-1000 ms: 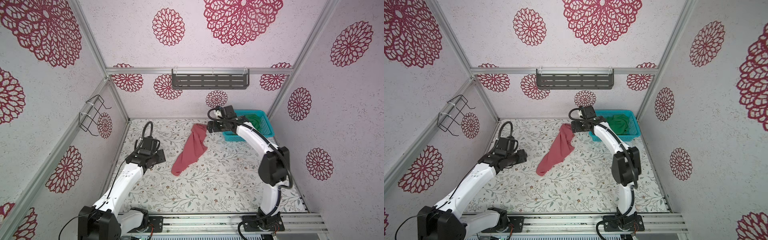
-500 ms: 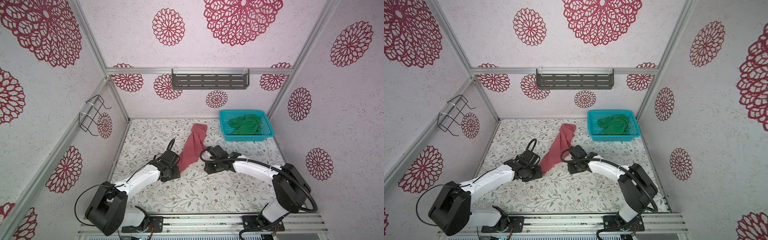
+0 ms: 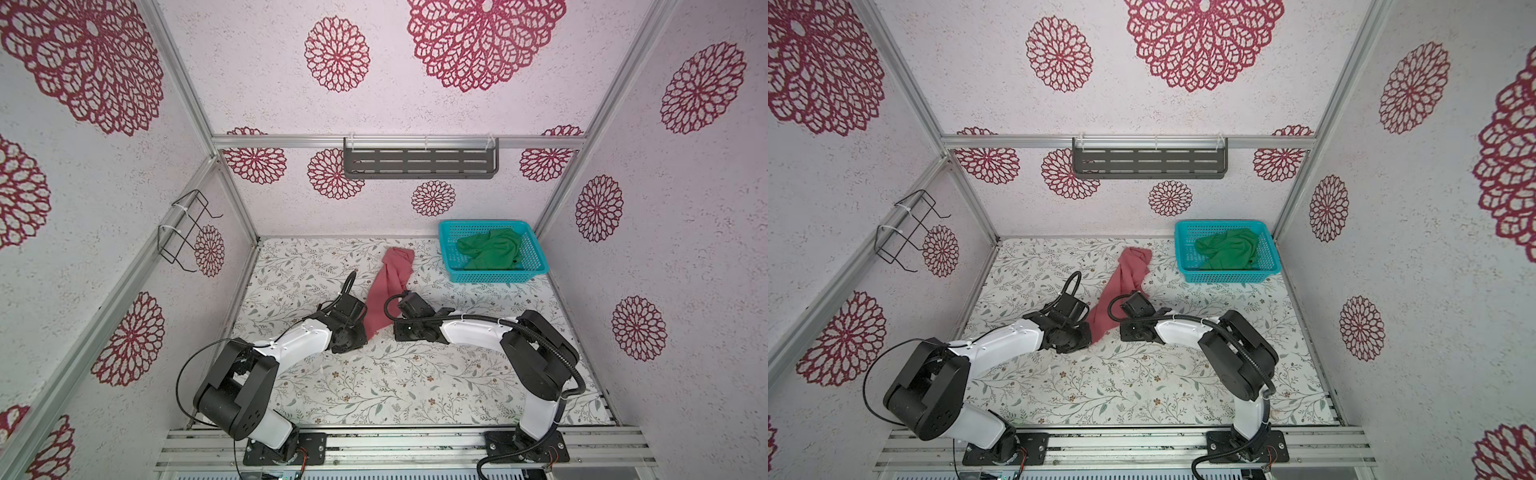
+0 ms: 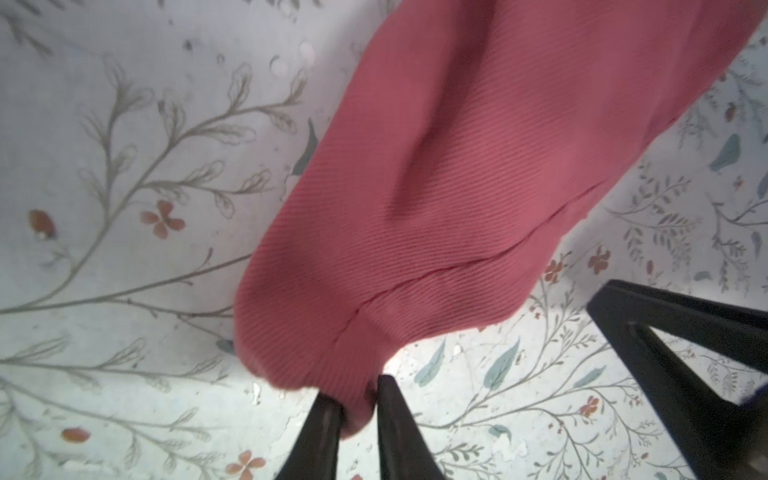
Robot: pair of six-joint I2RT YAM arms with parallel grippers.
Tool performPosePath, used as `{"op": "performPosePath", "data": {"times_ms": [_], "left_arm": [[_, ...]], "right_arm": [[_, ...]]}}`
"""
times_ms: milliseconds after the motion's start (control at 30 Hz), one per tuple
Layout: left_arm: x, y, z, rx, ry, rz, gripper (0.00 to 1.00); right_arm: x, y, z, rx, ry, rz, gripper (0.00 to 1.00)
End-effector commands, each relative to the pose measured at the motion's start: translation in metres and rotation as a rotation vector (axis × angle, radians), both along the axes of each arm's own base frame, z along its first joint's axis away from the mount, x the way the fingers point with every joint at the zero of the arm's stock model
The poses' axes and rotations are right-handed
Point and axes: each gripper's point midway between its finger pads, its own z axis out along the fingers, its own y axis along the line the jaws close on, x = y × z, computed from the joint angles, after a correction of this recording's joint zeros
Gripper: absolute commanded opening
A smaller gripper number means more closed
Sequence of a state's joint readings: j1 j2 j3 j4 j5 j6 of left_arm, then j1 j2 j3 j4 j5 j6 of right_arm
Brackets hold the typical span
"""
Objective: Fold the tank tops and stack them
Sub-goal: 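Grasp the tank top hem with the left gripper while the right gripper grasps another edge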
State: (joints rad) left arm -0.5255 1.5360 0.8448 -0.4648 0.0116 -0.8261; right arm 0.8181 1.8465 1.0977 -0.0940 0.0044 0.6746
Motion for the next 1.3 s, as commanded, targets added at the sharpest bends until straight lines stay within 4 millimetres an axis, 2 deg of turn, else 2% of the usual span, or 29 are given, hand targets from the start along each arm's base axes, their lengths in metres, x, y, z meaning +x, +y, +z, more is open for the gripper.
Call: {"op": "performPosePath", "data": {"times_ms": [0,67,200,267,467,600,667,800,867,1000,1167,1267], "left_arm": [[0.007,0.007,0.010,0.038,-0.028,0.005,0.25],[0.006,0.015,0.011,0.076,-0.029,0.013,0.37],[0.002,0.023,0.005,0.104,-0.020,0.025,0.47],[0.001,0.025,0.002,0.106,-0.017,0.031,0.49],[0.002,0.019,-0.012,0.075,0.001,0.032,0.48],[0.003,0.016,-0.018,0.067,0.009,0.033,0.38],[0.007,0.015,-0.017,0.068,-0.003,0.035,0.31],[0.020,0.010,-0.010,0.064,-0.021,0.017,0.08],[0.028,0.010,0.002,0.070,-0.049,0.011,0.00],[0.050,0.017,0.053,0.021,-0.159,0.030,0.00],[0.067,0.047,0.131,-0.041,-0.315,0.092,0.00],[0.065,0.067,0.154,-0.090,-0.361,0.156,0.00]], "right_arm": [[0.024,0.003,0.012,0.046,-0.060,-0.089,0.18],[0.030,0.003,0.007,0.057,-0.054,-0.108,0.19],[0.037,0.006,0.003,0.075,-0.060,-0.121,0.27],[0.039,0.008,0.002,0.073,-0.060,-0.118,0.31],[0.040,0.012,-0.007,0.084,-0.045,-0.124,0.32],[0.039,0.009,-0.014,0.067,-0.033,-0.129,0.26],[0.038,0.007,-0.012,0.061,-0.039,-0.132,0.18],[0.041,0.005,-0.001,0.037,-0.062,-0.110,0.01],[0.043,0.002,0.010,0.018,-0.077,-0.087,0.00],[0.050,-0.018,0.039,-0.037,-0.118,-0.050,0.00],[0.051,-0.060,0.088,-0.074,-0.153,0.017,0.00],[0.046,-0.093,0.119,-0.117,-0.180,0.025,0.00]]}}
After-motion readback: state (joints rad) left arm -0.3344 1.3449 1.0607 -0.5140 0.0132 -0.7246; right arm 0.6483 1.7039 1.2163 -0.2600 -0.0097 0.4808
